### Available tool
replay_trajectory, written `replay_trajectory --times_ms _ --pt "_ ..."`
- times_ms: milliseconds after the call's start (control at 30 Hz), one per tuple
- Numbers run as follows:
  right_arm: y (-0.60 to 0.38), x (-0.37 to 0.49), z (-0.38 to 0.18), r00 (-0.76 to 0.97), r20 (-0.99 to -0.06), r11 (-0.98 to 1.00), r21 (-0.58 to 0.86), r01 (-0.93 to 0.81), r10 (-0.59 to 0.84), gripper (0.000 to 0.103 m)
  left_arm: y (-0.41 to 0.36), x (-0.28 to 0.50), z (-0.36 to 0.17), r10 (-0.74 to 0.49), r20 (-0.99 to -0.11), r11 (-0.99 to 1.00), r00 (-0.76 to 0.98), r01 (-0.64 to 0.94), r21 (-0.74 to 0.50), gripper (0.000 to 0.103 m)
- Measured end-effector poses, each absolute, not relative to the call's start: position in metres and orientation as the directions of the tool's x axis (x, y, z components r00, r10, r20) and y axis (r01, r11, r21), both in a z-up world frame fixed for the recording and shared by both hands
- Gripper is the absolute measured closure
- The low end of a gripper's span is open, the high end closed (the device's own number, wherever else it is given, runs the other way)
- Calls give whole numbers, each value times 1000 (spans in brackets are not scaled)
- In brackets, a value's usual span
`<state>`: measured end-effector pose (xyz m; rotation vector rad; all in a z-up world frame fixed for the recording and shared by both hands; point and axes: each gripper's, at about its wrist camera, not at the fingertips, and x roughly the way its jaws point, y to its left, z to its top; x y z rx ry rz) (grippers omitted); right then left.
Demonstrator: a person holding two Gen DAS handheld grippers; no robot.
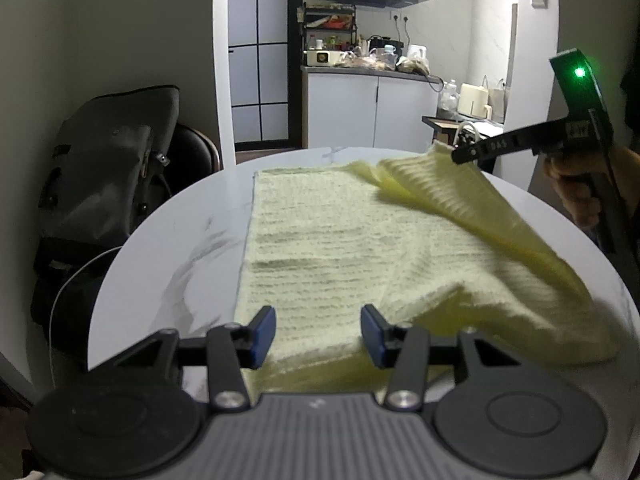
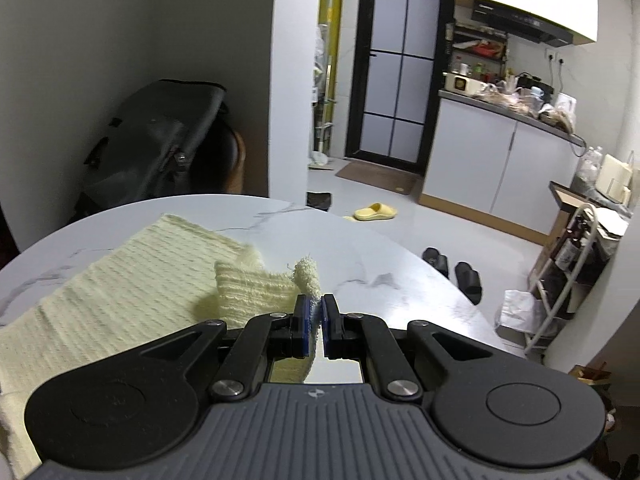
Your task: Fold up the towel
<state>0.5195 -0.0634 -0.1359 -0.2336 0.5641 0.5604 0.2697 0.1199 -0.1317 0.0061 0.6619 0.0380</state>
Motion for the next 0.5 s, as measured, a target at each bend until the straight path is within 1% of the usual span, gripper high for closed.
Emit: replay_trajectory --times_ms 100,267,500 --pt "-66 523 -139 718 -561 839 -74 -539 412 96 122 268 -135 43 -625 999 779 -42 17 52" --pt "-73 528 -142 734 -563 854 -91 -512 380 96 124 266 -138 47 -634 999 772 -47 17 47" --pt "-88 536 -146 757 -567 881 -109 -460 325 96 122 265 -139 47 -639 999 768 -38 28 45"
